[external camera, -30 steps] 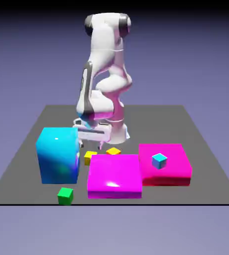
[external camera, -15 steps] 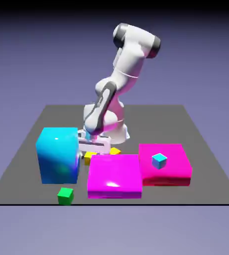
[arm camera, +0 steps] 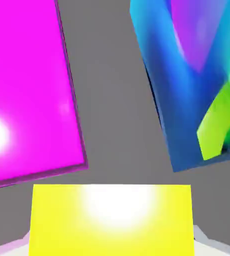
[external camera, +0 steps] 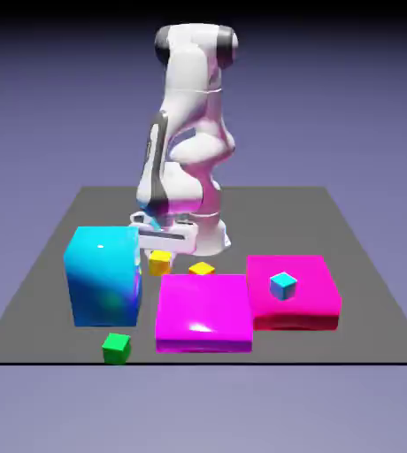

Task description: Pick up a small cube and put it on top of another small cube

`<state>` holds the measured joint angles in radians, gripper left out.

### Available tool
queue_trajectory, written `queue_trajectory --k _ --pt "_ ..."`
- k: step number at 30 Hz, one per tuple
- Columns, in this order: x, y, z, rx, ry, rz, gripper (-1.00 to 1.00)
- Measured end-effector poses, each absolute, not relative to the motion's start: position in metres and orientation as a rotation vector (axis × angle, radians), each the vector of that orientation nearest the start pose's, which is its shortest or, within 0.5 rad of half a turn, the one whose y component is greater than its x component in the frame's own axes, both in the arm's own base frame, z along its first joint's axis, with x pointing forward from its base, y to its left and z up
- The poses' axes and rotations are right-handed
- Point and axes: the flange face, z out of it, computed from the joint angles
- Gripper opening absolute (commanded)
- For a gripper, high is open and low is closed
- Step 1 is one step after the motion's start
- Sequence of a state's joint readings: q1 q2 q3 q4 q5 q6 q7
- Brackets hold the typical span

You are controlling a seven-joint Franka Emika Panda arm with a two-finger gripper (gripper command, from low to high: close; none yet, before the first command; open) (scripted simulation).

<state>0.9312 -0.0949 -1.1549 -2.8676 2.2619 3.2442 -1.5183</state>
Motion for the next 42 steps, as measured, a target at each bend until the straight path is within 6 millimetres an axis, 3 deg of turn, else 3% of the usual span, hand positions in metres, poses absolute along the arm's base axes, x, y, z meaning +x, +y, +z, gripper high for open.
queue_trajectory --k 10,23,25,34,42 --pt "0.206 -0.073 0.21 -2.82 1.1 -0.31 -1.0" --pt "0.188 -0.02 0.249 -2.938 0.539 -0.301 -1.0" --pt "0.188 -0.019 0.25 -2.939 0.526 -0.302 -1.0" --pt "0.195 -0.023 0.219 -2.978 0.551 -0.38 -1.0" --pt "0.199 -0.017 0.191 -2.952 0.533 -0.342 -1.0"
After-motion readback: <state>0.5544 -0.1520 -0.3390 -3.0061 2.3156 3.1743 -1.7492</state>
